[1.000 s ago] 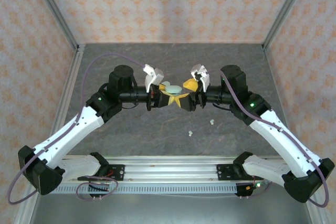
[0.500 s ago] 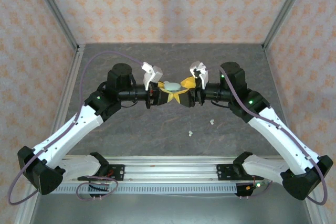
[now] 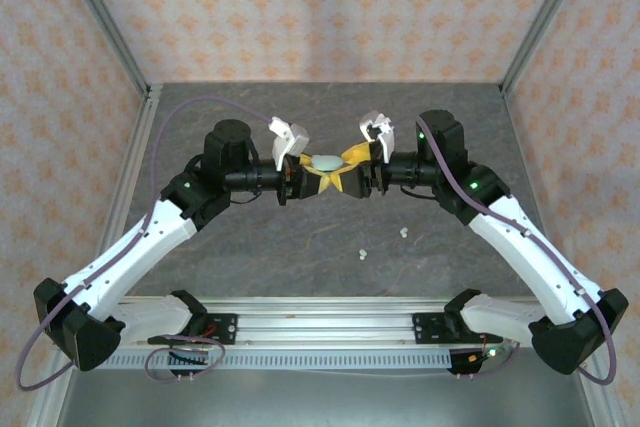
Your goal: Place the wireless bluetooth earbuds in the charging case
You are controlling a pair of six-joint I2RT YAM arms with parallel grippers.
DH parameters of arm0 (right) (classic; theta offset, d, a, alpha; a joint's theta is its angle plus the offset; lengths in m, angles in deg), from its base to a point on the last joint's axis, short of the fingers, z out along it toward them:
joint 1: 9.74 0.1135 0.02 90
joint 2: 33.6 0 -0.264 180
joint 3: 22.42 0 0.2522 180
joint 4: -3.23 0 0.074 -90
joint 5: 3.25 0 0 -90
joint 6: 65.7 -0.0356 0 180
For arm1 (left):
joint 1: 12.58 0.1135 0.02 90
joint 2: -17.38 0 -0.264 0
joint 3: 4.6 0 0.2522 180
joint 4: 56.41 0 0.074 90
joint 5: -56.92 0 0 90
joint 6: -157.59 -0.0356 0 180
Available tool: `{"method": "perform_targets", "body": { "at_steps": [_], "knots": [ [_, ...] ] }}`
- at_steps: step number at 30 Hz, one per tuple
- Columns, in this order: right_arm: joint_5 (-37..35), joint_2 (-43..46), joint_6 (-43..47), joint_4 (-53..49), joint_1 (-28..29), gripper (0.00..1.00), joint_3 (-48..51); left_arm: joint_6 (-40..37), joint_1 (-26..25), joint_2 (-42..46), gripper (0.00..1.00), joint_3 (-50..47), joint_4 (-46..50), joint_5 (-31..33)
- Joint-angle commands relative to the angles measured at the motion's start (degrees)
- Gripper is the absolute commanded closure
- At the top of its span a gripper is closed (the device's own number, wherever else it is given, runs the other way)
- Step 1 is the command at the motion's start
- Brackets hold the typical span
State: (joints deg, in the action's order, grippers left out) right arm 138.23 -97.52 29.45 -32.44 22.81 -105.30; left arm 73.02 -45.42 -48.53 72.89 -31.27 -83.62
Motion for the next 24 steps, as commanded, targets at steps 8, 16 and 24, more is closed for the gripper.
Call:
{"method": "perform_targets", "body": {
  "at_steps": [8, 16, 24],
  "knots": [
    [-4.4, -0.5, -1.1, 5.5, -1.8, 0.32, -2.7, -2.8, -1.5, 0.3, 0.88, 1.8, 3.0, -7.4],
    [-1.2, -0.9, -0.6, 5.5, -1.9, 0.32, -2.9, -2.5, -1.4, 0.2, 0.88, 2.3, 3.1, -7.9],
    [7.6, -1.7, -3.3, 8.2, -1.6, 0.36, -2.2, -1.8, -1.4, 0.0, 0.88, 2.5, 2.0, -8.4]
  ]
}}
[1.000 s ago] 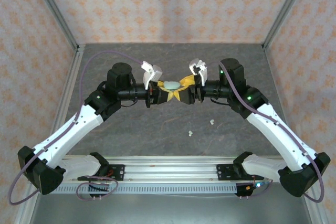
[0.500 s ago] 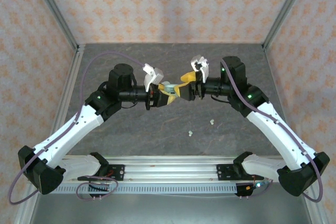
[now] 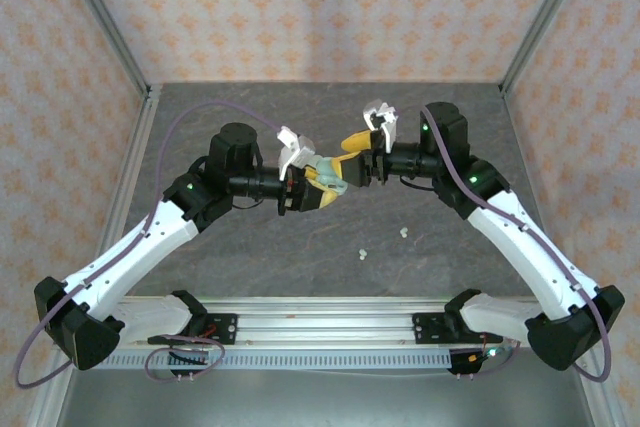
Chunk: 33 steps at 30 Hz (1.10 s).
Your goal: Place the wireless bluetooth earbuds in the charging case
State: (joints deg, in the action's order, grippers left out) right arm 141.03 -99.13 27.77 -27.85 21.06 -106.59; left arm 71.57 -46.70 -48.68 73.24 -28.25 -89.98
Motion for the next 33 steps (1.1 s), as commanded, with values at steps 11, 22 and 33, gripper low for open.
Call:
{"method": "perform_targets", "body": {
  "at_steps": [11, 22, 33],
  "knots": [
    [4.3, 0.2, 2.6, 0.8, 1.2, 0.82, -1.7, 1.3, -0.2, 1.0, 0.86, 1.5, -4.2, -0.9],
    [-5.7, 0.7, 15.5, -10.2, 5.6, 0.93, -9.2, 1.6, -0.1, 3.2, 0.39, -0.1, -5.6, 4.3],
    [-17.8, 5.0, 25.5, -8.3, 7.9, 0.93, -5.9, 3.1, 0.4, 5.3, 0.19, -1.7, -5.5, 7.6]
  ]
}}
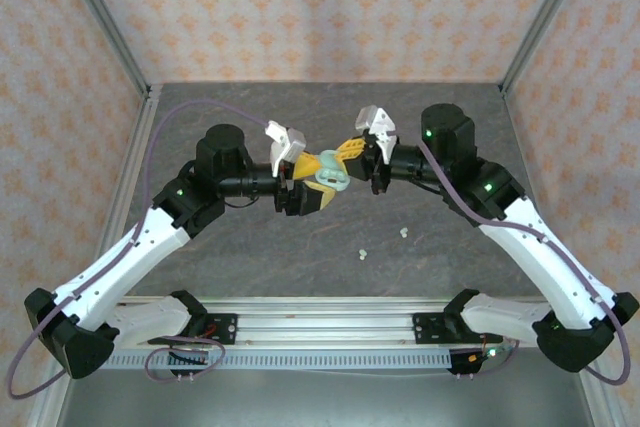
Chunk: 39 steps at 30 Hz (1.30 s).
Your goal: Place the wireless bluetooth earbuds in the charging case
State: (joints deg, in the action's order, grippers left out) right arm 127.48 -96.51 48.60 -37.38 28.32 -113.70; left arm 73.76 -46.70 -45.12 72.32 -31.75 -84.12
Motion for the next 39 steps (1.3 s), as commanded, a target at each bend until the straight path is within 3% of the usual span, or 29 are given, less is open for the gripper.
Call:
{"method": "perform_targets", "body": {
  "at_steps": [1, 7, 14, 22, 26, 33, 35, 39],
  "knots": [
    [-5.3, 2.7, 5.5, 1.5, 0.9, 0.93, 1.8, 1.2, 0.4, 1.9, 0.18, -0.8, -2.1, 1.8],
    [-8.7, 3.4, 9.2, 1.4, 1.5, 0.93, 3.6, 3.0, 0.6, 1.7, 0.16, -0.8, -3.2, 1.1],
    [-6.8, 3.3, 7.6, 3.5, 1.5, 0.93, 5.2, 5.1, 0.6, -0.6, 0.20, -1.1, -8.7, -3.0],
    [-4.5, 3.4, 4.8, 5.5, 1.5, 0.93, 5.3, 3.4, 0.5, -4.0, 0.25, 0.5, -6.6, -5.5],
    [-3.5, 2.9, 3.7, 5.7, 1.5, 0.92, 5.1, 3.1, 0.5, -4.5, 0.33, 0.7, -6.7, -6.7],
    [-2.3, 2.1, 2.1, 6.1, 1.5, 0.92, 4.8, 1.3, 0.5, -4.0, 0.56, 0.7, -4.7, -7.3],
    [-2.2, 1.9, 1.7, 6.2, 1.5, 0.92, 4.8, 0.8, 0.5, -3.5, 0.54, 0.5, -4.4, -7.0],
    [-1.3, 1.7, 1.2, 6.1, 1.5, 0.92, 4.9, -0.3, 0.5, -1.6, 0.37, -1.0, -5.9, -6.7]
  ]
}}
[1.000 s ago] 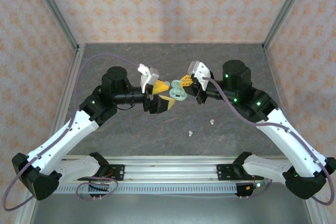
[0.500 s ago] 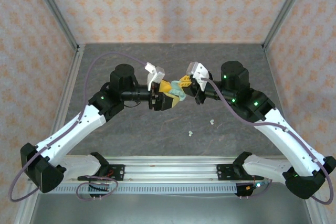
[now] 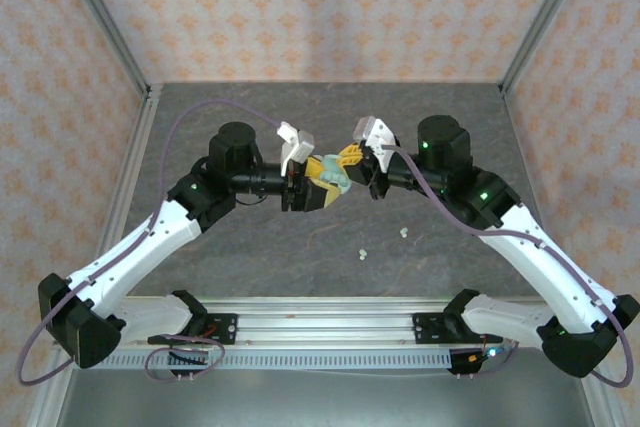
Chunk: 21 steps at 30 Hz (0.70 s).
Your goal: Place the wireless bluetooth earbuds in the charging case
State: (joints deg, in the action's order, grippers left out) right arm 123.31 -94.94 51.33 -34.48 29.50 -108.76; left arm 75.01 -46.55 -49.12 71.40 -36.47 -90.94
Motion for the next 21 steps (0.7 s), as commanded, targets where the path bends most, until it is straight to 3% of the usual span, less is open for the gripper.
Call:
{"method": "perform_targets", "body": {
  "at_steps": [1, 21],
  "knots": [
    [3.1, 0.1, -1.7, 3.2, 0.3, 0.92, 0.0, -1.7, 0.3, 3.0, 0.36, -0.6, -2.1, 0.2],
    [6.6, -1.7, -3.8, 2.6, 0.3, 0.91, -1.3, -7.3, -1.0, 4.8, 0.37, -0.6, -1.3, 1.3]
  ]
}}
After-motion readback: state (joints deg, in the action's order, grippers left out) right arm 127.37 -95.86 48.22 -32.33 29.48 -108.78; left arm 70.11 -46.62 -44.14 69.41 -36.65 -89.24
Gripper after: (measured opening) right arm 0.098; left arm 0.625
